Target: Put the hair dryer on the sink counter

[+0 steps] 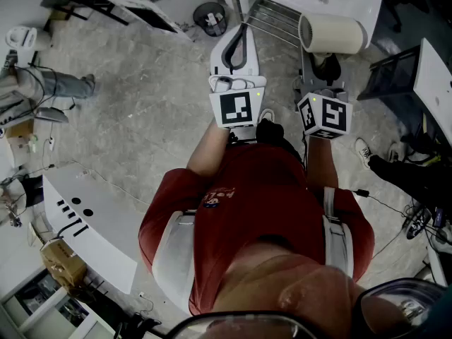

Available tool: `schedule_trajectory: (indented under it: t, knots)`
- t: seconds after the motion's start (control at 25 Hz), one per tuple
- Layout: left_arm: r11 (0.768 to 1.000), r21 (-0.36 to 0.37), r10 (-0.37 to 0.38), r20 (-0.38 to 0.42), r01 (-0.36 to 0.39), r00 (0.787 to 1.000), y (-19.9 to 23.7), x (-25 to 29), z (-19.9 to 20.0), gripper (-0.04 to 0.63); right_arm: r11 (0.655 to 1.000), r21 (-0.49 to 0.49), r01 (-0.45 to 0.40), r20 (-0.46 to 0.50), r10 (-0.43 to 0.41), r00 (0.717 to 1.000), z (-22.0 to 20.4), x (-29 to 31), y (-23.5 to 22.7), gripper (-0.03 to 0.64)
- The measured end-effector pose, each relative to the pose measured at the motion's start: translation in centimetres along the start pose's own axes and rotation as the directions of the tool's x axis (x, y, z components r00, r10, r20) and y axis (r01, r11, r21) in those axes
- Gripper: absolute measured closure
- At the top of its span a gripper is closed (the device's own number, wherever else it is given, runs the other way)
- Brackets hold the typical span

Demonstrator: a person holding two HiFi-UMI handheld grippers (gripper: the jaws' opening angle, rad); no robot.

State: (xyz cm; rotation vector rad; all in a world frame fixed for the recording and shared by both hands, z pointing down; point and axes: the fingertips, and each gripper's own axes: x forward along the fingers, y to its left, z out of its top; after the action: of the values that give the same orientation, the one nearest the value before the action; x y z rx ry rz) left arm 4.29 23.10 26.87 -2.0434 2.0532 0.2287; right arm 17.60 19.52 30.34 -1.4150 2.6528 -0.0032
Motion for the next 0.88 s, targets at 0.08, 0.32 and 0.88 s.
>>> schedule_trajectory:
  t: [0.08, 0.32, 0.88]
  knots:
    - [1.000, 0.021, 0.003, 0.013, -0.004, 1.000, -1.1, -3.9, 1.4, 0.594, 1.000, -0.002, -0.010, -0.003, 0.010, 1.000, 0.0, -3.8, 1.6, 0.434]
    - [1.000, 0.015, 0.022, 0.019, -0.023, 1.000, -4.0, -12.4, 5.6, 0.594, 1.000, -0.003, -0.019, 0.003, 0.019, 1.000, 1.7, -12.7, 4.7, 0.434]
    - [1.000, 0.001, 0.026, 0.019, -0.026, 0.999, -13.4, -12.7, 7.2, 0.594, 0.999, -0.004, -0.052, 0.029, 0.052, 0.998, 4.7, -18.1, -1.5, 0.433]
